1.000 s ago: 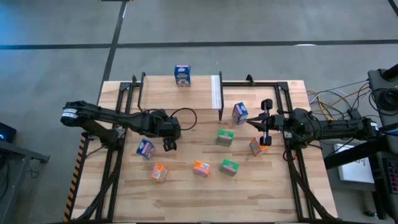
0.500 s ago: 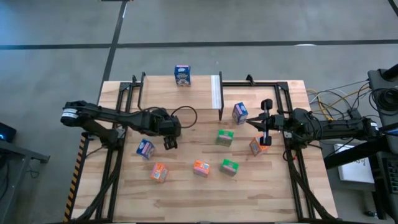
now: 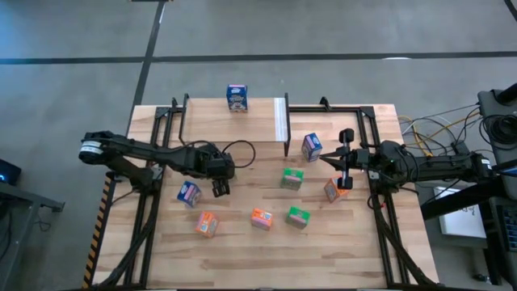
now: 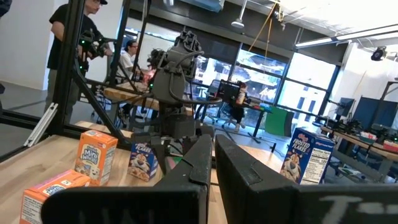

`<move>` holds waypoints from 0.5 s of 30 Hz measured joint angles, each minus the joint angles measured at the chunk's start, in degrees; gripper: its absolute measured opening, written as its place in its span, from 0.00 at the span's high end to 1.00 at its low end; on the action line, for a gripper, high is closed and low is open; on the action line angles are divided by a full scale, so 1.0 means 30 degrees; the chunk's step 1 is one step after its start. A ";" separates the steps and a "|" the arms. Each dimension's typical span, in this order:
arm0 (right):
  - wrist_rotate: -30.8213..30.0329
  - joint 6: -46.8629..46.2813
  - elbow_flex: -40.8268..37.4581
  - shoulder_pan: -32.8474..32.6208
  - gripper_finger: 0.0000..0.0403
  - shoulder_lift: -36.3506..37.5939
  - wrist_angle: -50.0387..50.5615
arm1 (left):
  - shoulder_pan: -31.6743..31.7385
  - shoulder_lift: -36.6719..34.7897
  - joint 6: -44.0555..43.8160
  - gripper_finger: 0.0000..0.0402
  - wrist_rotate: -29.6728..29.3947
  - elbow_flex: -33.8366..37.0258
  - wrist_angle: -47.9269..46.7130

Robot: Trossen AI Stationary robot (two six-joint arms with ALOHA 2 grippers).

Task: Stack cereal on shelf
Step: Put the top left green cereal box on the shelf

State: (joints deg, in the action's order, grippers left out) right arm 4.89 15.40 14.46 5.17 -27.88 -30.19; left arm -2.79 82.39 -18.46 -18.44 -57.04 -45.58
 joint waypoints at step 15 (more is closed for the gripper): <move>0.0004 -0.0153 0.0000 -0.0004 0.97 -0.0007 0.0006 | 0.0000 0.0000 0.0000 0.64 0.0224 0.0000 -0.0024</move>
State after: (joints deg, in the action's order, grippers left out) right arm 4.90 14.94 14.46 5.16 -27.90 -30.17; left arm -2.79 82.39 -18.46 -17.77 -57.04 -45.65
